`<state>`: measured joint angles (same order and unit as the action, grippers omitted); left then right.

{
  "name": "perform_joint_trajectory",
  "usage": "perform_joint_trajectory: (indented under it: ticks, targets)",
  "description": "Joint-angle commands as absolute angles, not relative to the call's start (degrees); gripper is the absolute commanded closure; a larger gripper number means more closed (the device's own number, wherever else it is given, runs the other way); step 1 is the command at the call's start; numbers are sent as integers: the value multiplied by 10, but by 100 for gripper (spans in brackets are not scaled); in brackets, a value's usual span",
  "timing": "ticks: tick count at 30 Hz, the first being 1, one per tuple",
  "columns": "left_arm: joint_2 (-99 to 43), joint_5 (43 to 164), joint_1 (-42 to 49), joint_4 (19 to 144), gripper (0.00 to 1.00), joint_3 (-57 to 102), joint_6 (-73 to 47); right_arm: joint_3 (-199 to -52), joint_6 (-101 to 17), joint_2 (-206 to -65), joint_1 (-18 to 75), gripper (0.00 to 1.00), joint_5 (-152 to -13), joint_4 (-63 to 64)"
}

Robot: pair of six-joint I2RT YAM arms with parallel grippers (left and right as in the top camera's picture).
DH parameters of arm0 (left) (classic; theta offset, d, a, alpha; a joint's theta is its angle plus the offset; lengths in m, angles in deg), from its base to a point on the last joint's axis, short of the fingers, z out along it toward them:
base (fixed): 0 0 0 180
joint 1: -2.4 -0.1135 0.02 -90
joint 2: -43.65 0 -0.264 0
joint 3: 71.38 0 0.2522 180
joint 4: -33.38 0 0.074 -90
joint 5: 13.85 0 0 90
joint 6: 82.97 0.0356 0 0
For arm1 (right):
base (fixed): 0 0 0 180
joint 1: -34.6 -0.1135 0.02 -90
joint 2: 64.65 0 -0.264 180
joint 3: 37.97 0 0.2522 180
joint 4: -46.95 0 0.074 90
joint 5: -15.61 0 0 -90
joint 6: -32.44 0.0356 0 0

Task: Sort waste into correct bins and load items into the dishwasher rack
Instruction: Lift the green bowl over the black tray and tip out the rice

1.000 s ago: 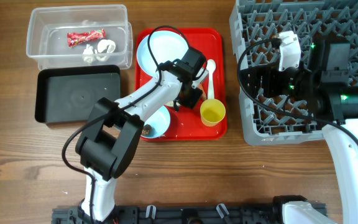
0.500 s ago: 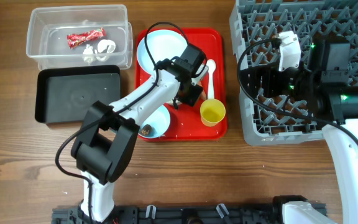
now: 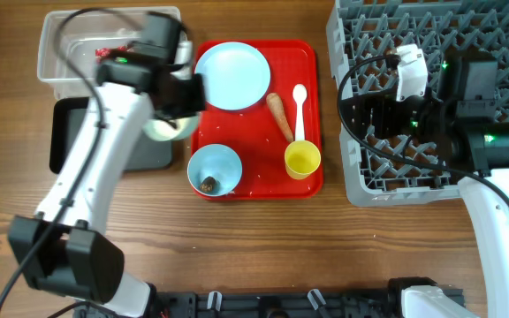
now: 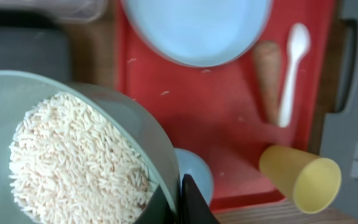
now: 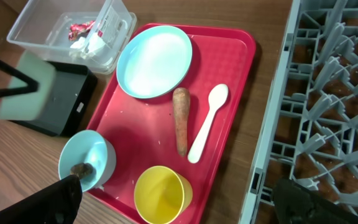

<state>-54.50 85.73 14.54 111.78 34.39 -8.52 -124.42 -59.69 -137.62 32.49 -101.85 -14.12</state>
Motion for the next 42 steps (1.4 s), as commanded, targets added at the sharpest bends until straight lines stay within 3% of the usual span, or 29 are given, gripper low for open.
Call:
perform_joint_trajectory:
  ticks: [1,6,12,22,30,42]
  targets:
    - [-527,907,52,1137,96,328,-92,-1255,-590,-1380,323,0,-1028,-141]
    - [-528,1125,-105,977,96,199,-32,-1255,-589,-1380,323,0,-1028,-141]
    - [-528,1315,-188,804,96,58,-32,-1255,-589,-1380,323,0,-1028,-142]
    - [-528,1539,-258,760,96,30,-33,-1249,-589,-1384,323,0,-1028,-146]
    - [-528,1655,-284,747,96,30,-42,-1247,-589,-1384,323,0,-1028,-146]
    - [-528,1655,-287,745,96,30,-95,-1247,-589,-1384,323,0,-1028,-140]
